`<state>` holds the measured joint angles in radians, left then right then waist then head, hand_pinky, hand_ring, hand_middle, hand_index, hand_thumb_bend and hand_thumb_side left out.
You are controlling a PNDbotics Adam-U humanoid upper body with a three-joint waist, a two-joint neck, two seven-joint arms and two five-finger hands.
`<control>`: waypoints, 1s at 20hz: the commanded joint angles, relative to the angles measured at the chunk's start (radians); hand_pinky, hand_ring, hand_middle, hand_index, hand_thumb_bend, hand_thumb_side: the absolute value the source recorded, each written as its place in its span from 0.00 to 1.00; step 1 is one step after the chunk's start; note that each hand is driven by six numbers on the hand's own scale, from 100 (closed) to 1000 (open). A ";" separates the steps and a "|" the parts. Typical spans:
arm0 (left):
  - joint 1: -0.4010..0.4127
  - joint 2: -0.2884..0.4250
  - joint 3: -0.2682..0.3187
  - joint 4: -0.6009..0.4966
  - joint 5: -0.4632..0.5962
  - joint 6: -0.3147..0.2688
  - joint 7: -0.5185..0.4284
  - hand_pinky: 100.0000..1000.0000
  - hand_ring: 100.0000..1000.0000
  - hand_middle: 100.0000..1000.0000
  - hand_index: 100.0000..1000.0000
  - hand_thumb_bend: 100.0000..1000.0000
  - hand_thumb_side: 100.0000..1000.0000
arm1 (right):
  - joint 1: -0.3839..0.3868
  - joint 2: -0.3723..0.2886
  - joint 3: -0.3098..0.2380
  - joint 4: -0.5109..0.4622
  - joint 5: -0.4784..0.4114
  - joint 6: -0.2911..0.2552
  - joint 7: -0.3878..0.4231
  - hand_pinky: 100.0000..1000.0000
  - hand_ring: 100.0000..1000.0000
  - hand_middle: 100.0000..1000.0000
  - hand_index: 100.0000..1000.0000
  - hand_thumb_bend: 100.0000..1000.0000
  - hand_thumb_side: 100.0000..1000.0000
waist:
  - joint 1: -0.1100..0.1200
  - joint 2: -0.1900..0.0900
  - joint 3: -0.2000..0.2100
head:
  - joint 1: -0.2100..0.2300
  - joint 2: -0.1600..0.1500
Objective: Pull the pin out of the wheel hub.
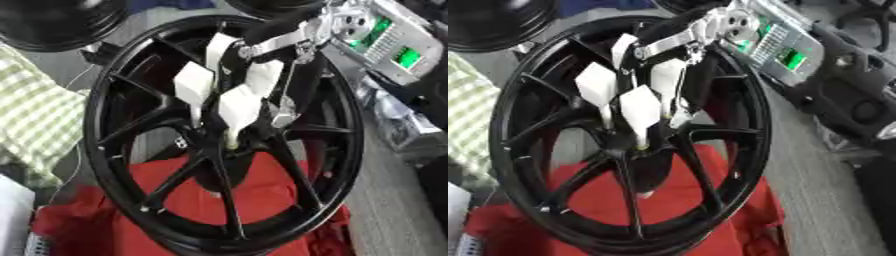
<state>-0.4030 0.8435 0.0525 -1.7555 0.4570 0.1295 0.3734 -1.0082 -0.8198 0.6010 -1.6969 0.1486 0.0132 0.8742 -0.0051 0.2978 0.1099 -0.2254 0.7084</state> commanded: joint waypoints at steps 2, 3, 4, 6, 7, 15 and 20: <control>-0.015 0.024 0.008 -0.009 0.003 -0.001 -0.004 0.78 0.71 0.73 0.79 0.76 0.57 | -0.023 -0.006 -0.002 0.007 0.008 0.008 -0.012 0.75 0.67 0.67 0.72 0.46 0.11 | 0.003 -0.016 0.001 | -0.002 -0.017; -0.015 0.023 0.008 -0.008 0.003 -0.001 -0.004 0.78 0.71 0.73 0.79 0.76 0.57 | -0.024 -0.004 0.000 0.009 0.007 0.011 -0.013 0.75 0.67 0.67 0.71 0.46 0.11 | 0.003 -0.015 0.001 | -0.002 -0.017; -0.016 0.023 0.008 -0.008 0.003 -0.001 -0.005 0.78 0.71 0.73 0.79 0.76 0.57 | -0.026 -0.002 0.001 0.011 0.006 0.014 -0.014 0.75 0.67 0.66 0.71 0.45 0.11 | 0.003 -0.015 0.001 | -0.002 -0.018; -0.016 0.023 0.007 -0.008 0.002 0.000 -0.005 0.78 0.71 0.73 0.79 0.76 0.57 | -0.028 0.002 0.005 0.015 0.005 0.018 -0.014 0.75 0.67 0.65 0.70 0.43 0.09 | 0.002 -0.014 0.001 | -0.003 -0.020; -0.016 0.023 0.007 -0.008 0.002 0.000 -0.005 0.78 0.71 0.73 0.79 0.76 0.57 | -0.029 0.003 0.006 0.016 0.006 0.019 -0.014 0.75 0.67 0.65 0.70 0.43 0.10 | 0.002 -0.014 0.001 | -0.003 -0.020; -0.017 0.022 0.007 -0.007 0.002 0.000 -0.005 0.78 0.71 0.73 0.78 0.76 0.57 | -0.033 0.012 0.013 0.030 0.002 0.028 -0.016 0.74 0.65 0.61 0.67 0.40 0.07 | 0.001 -0.013 0.003 | -0.005 -0.024; -0.016 0.021 0.007 -0.007 0.001 0.000 -0.004 0.78 0.71 0.73 0.78 0.76 0.57 | -0.033 0.014 0.015 0.034 -0.006 0.031 -0.015 0.74 0.65 0.59 0.66 0.39 0.06 | 0.000 -0.011 0.003 | -0.005 -0.028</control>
<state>-0.4047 0.8429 0.0521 -1.7554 0.4570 0.1316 0.3708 -1.0206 -0.7953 0.6233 -1.6611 0.1466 0.0412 0.8593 -0.0082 0.3013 0.1111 -0.2282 0.6924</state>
